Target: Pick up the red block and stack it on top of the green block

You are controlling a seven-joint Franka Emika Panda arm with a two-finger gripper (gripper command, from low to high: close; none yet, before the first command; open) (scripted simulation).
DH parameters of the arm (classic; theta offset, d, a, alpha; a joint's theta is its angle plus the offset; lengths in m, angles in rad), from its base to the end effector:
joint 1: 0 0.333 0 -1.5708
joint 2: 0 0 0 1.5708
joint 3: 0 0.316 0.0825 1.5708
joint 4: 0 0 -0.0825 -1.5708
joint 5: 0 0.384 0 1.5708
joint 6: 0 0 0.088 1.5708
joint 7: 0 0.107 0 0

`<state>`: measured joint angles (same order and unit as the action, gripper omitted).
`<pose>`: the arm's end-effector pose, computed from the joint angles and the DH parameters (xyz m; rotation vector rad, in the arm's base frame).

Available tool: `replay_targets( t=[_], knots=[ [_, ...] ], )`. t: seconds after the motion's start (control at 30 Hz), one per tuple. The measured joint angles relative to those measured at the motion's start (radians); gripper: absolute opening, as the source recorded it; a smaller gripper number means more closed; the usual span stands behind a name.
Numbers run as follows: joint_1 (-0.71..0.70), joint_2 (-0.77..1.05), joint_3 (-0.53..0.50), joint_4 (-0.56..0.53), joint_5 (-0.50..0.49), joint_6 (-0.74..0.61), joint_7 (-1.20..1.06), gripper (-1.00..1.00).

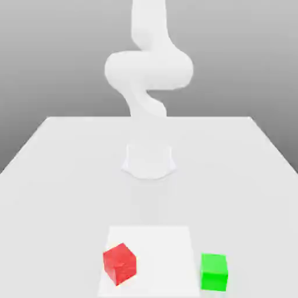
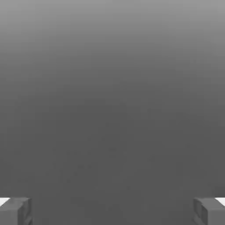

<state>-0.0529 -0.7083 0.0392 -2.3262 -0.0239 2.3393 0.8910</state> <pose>0.3815 -0.0006 0.6685 -2.4543 1.1770 -0.9590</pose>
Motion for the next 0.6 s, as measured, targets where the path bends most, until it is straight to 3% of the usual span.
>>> replay_targets(
  t=[0.3, 0.6],
  knots=[
    [-0.161, 0.337, 0.106, -0.095, -0.094, 0.141, 0.336, 0.00],
    [-0.236, 0.661, 0.116, -0.189, -0.133, 0.283, 0.628, 0.00]
  ],
)
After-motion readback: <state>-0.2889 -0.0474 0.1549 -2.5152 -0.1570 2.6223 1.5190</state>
